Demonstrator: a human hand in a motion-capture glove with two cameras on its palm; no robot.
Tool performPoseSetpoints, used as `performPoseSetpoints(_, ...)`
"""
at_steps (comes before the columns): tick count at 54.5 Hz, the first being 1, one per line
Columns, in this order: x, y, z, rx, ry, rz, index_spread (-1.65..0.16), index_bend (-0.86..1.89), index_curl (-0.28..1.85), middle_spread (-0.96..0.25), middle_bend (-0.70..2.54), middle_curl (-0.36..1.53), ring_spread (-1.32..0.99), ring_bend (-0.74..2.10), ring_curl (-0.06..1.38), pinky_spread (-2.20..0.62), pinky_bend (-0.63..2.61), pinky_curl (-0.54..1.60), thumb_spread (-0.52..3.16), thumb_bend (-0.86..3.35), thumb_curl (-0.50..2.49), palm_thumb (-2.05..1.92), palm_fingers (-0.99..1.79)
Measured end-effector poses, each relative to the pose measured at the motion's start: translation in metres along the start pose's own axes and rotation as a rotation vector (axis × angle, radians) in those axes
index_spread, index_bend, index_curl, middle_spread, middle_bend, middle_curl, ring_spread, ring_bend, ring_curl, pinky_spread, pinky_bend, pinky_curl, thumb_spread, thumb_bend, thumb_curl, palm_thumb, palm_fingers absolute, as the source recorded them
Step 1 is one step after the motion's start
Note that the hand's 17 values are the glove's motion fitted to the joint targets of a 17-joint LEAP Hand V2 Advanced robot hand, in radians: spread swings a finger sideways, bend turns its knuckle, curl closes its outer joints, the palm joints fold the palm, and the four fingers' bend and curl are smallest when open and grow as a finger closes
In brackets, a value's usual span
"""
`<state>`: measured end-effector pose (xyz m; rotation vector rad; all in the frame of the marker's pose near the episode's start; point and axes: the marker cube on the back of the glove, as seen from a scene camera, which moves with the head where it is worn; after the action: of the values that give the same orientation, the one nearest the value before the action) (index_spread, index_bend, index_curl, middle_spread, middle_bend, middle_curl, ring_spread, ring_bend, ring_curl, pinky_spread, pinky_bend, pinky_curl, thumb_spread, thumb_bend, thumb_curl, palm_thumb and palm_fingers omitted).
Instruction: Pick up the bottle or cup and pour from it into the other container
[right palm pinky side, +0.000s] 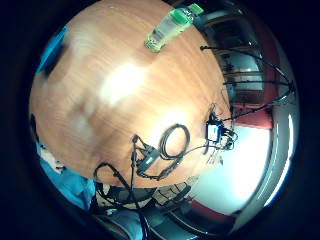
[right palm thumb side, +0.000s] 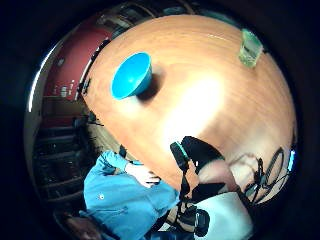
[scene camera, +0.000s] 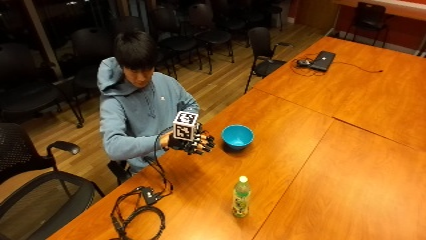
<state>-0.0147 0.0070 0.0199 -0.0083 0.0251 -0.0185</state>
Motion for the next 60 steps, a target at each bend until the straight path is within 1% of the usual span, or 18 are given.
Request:
performPoseSetpoints(5, -0.023, 0.008, 0.027, -0.004, 0.032, -0.022, -0.30, 0.18, 0.10, -0.06, 0.18, 0.07, 0.04, 0.27, 0.07, 0.15, 0.35, 0.08, 0.58, 0.24, 0.13, 0.49, 0.16)
performPoseSetpoints(13, -0.018, 0.006, 0.026, -0.002, 0.029, -0.004, -0.38, 0.17, 0.16, -0.07, 0.18, 0.13, 0.05, 0.29, 0.11, 0.21, 0.38, 0.12, 0.79, 0.18, 0.18, 0.54, 0.13)
performPoseSetpoints(17, -0.006, 0.003, 0.016, 0.010, 0.014, 0.015, -0.40, 0.17, 0.18, -0.08, 0.18, 0.15, 0.06, 0.30, 0.13, 0.22, 0.39, 0.13, 0.85, 0.14, 0.19, 0.56, 0.11)
performPoseSetpoints(25, 0.001, 0.010, 0.021, -0.001, 0.046, 0.014, -0.41, 0.17, 0.21, -0.08, 0.19, 0.19, 0.07, 0.31, 0.16, 0.24, 0.42, 0.15, 0.91, 0.08, 0.23, 0.59, 0.10)
performPoseSetpoints(35, 0.031, 0.007, 0.012, 0.009, 0.091, 0.048, -0.42, 0.17, 0.23, -0.07, 0.19, 0.22, 0.07, 0.32, 0.18, 0.25, 0.43, 0.17, 0.94, 0.01, 0.26, 0.62, 0.09)
performPoseSetpoints(51, 0.103, 0.005, -0.002, 0.019, 0.058, 0.119, -0.41, 0.17, 0.26, -0.06, 0.19, 0.26, 0.07, 0.32, 0.21, 0.25, 0.44, 0.19, 0.96, -0.03, 0.30, 0.64, 0.09)
performPoseSetpoints(60, 0.137, -0.001, 0.003, 0.120, -0.007, 0.183, -0.40, 0.14, 0.26, -0.05, 0.20, 0.28, 0.08, 0.33, 0.23, 0.25, 0.45, 0.20, 0.96, -0.03, 0.31, 0.64, 0.08)
